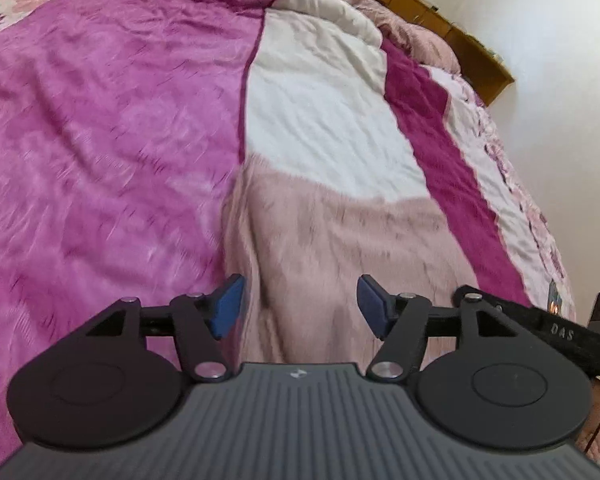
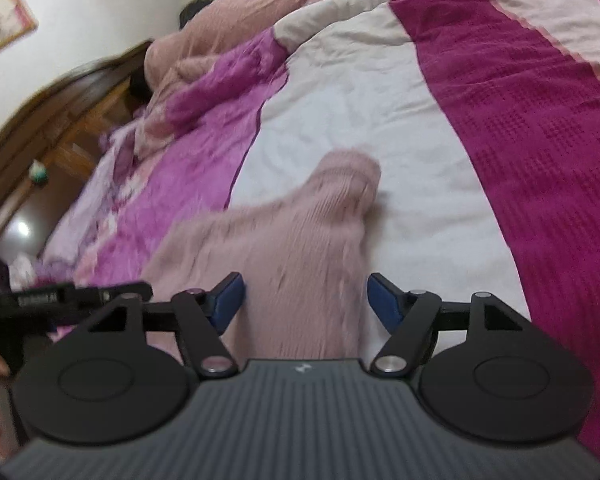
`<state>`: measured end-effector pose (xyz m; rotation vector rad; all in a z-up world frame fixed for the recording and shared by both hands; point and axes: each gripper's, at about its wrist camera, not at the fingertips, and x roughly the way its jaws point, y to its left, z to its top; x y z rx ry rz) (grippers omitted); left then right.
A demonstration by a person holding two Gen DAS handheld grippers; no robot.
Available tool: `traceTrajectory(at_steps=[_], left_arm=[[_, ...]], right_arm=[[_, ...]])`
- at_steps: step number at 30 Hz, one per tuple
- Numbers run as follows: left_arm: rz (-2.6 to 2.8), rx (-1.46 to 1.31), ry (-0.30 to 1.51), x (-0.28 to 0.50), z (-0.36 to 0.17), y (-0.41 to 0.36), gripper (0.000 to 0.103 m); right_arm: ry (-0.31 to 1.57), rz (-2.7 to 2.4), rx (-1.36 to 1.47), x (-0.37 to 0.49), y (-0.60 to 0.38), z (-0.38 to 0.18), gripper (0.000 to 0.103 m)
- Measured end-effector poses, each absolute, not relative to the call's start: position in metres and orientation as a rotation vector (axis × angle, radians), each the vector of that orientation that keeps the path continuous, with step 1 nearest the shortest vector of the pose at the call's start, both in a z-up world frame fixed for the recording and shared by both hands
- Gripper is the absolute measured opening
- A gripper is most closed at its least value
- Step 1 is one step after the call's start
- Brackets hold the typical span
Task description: Fold small clothes
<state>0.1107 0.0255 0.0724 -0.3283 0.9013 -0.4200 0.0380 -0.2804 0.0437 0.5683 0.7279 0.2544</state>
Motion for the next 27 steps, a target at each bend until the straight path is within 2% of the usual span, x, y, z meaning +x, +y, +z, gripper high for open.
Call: traceTrajectory(at_steps=[6,7,8,9,11,14,18,22,25,27], left_arm=[[-0.425,-0.343,0.920,0.154,0.050,0.011,0.071],[-0.434,-0.363,0.916,0.159,0.046,0.010,0.071],[-0.443,-0.395,0.907,0.162,0.042,0.010,0.061],[-0.433,-0.422,0.891,0.162,0.041,0.010,0.039],[-0.427,-0.434,0.823,0.157,0.044,0.010,0.028],[-0.390,-0.363,0.750,0.150,0.047,0.007,0.027],[-0.332,-0.331,0.780,0.162,0.034,0.007,0.027],[-0.359,-0.333,0.780,0.170,0.028,0.010,0.029],[-0.382,-0.346,0.783,0.167,0.032,0.015,0.029],[-0.382,-0.348,0.786,0.161,0.039,0.019,0.029]], right_arm=[[0.784,0.305,0.656,0.087,-0.285,0.016,0.071],[0.780,0.319,0.637,0.092,-0.281,0.014,0.068],[0.777,0.331,0.613,0.095,-0.277,0.015,0.046],[0.778,0.330,0.585,0.097,-0.271,0.020,0.035],[0.722,0.342,0.479,0.095,-0.257,0.036,0.029],[0.631,0.357,0.369,0.093,-0.245,0.053,0.028],[0.709,0.254,0.417,0.112,-0.251,0.032,0.029],[0.733,0.228,0.543,0.111,-0.267,0.019,0.036],[0.735,0.191,0.528,0.102,-0.266,0.029,0.043],[0.713,0.173,0.510,0.094,-0.263,0.038,0.043]])
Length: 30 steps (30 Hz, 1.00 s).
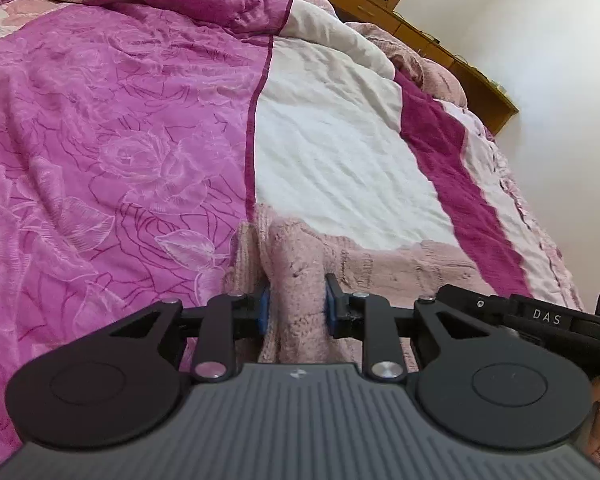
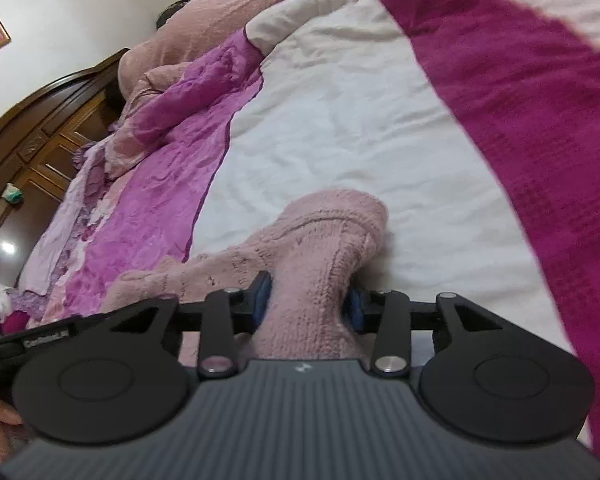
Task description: Fold small clothes
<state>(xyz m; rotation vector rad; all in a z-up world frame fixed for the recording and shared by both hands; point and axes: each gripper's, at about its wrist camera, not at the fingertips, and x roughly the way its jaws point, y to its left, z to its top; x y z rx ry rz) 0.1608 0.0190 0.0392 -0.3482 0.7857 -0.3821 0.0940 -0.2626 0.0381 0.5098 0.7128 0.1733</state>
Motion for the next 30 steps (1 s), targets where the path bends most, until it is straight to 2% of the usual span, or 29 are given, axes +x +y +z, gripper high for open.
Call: traceTrajectory(at_steps=[5,8,12,23,30], left_arm=[[-0.359,-0.309,0.771,0.136,0.068,0.028,0.031],[-0.357,-0.285,0.767,0.116,0.086,0.031,0.044],[-0.351,-0.244,0.766,0.088,0.103,0.026,0.049],[-0.379,-0.182,0.802,0.026,0.104,0.013,0.050],[-0.344,-0.083,0.861,0.026,0.076,0.003,0.050]], right_arm=[[0.657,0.164,0.471,0.068,-0.268,0.066,0.043],[0.633,0.166,0.464,0.051,-0.267,0.077,0.043],[0.628,0.178,0.448,0.027,-0.261,0.085,0.043],[0.604,0.182,0.359,-0.034,-0.236,0.095,0.043],[0.685,0.154,0.281,-0.037,-0.214,0.069,0.043]])
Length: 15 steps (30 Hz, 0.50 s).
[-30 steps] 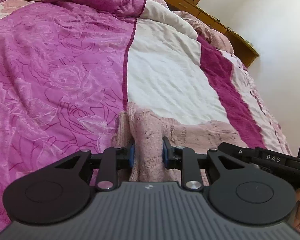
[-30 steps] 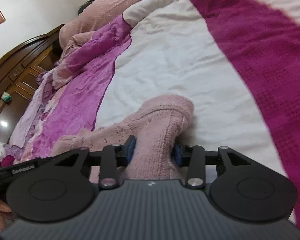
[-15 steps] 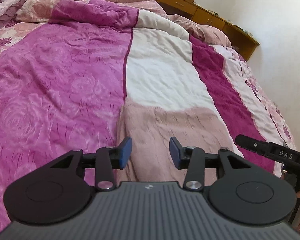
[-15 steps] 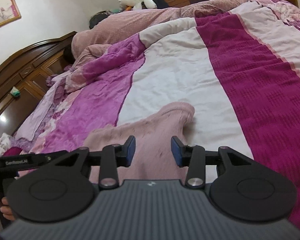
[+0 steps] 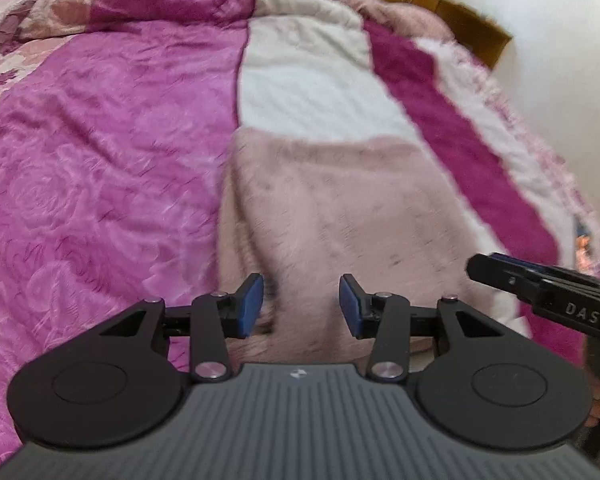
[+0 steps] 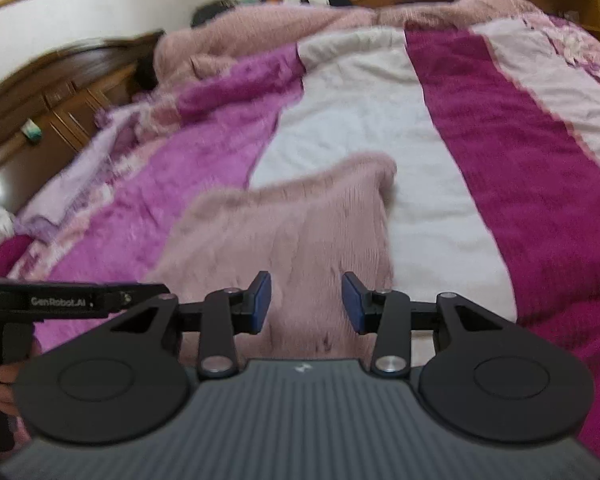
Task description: Fold small clothes
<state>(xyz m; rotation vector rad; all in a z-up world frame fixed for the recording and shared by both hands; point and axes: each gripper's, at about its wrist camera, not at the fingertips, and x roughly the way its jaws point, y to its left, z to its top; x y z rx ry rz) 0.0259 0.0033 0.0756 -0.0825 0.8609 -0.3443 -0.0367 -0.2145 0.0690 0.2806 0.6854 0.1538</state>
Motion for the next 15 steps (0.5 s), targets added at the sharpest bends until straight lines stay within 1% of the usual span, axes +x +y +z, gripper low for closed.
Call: traceTrajectory(at_steps=[4,8,15], left_arm=[[-0.312,-0.092,0.875,0.031,0.061,0.008,0.050],[-0.291,-0.068,0.870,0.035,0.055,0.009,0.060],[-0.292,-0.044,0.840,0.025,0.063,0.003,0.060]], right_arm=[[0.667,0.137,0.226,-0.036,-0.204,0.057,0.043],[0.654,0.134,0.206,-0.036,-0.200,0.053,0.045],[0.644,0.120,0.220,-0.044,-0.201,0.061,0.046]])
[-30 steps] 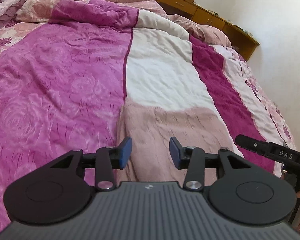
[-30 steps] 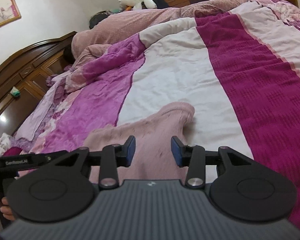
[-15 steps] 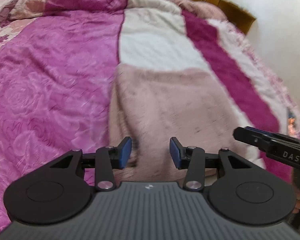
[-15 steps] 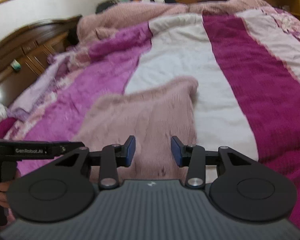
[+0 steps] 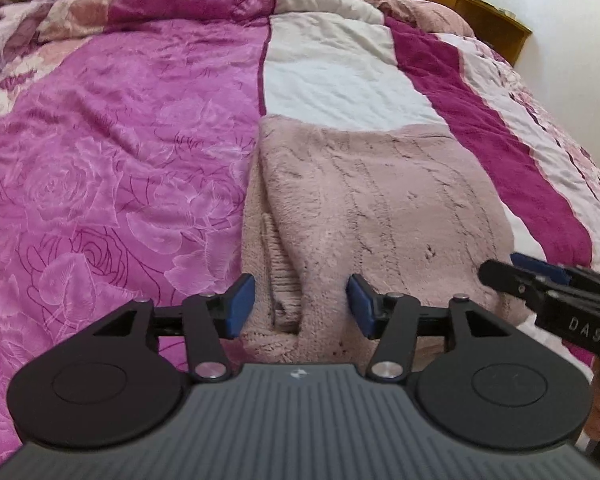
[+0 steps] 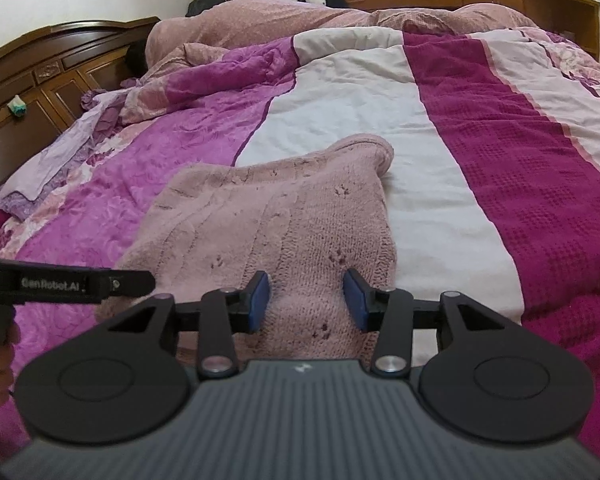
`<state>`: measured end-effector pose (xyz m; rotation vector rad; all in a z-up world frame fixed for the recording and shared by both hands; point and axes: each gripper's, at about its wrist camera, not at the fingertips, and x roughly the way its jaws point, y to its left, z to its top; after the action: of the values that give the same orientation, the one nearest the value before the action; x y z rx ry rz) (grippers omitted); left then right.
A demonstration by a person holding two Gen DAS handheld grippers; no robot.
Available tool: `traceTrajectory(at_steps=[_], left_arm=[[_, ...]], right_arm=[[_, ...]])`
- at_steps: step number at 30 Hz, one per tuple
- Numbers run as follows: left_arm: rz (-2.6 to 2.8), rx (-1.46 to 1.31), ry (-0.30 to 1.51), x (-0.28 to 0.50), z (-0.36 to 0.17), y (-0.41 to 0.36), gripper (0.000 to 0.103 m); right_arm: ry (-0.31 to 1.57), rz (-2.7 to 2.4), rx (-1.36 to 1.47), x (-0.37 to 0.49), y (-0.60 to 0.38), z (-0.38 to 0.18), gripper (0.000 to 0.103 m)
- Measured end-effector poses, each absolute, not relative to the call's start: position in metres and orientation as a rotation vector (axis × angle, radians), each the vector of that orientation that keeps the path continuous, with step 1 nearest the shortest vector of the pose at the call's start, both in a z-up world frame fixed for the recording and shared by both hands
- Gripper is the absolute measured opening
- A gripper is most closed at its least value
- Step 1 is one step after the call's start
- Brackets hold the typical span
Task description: Fold small clothes
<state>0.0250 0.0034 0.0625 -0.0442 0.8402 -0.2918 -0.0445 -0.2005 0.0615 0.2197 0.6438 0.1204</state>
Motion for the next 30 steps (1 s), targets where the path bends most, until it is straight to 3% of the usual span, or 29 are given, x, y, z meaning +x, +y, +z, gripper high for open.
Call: traceTrajectory(at_steps=[4,7,12,14,30], left_arm=[[-0.304,-0.036,0.834,0.014,0.071,0.003,0.060],[-0.305,-0.057,0.838,0.007,0.076,0.004,0.062],[-0.282,-0.039,0.831,-0.011,0.079,-0.001,0.076],[-0.270,-0.025,0.841,-0.018,0.077,-0.003,0.077],[-0.172,-0.017,0.961,-0.027,0.042,-0.019,0.078]], right_arm=[[0.637,0.125,0.217,-0.054,-0.199,0.071,0.046],[0.623,0.135,0.222,-0.064,-0.198,0.078,0.059],[0.618,0.144,0.223,-0.078,-0.196,0.082,0.062],[0.622,0.144,0.221,-0.083,-0.195,0.081,0.066],[0.790,0.093,0.221,-0.087,-0.192,0.040,0.066]])
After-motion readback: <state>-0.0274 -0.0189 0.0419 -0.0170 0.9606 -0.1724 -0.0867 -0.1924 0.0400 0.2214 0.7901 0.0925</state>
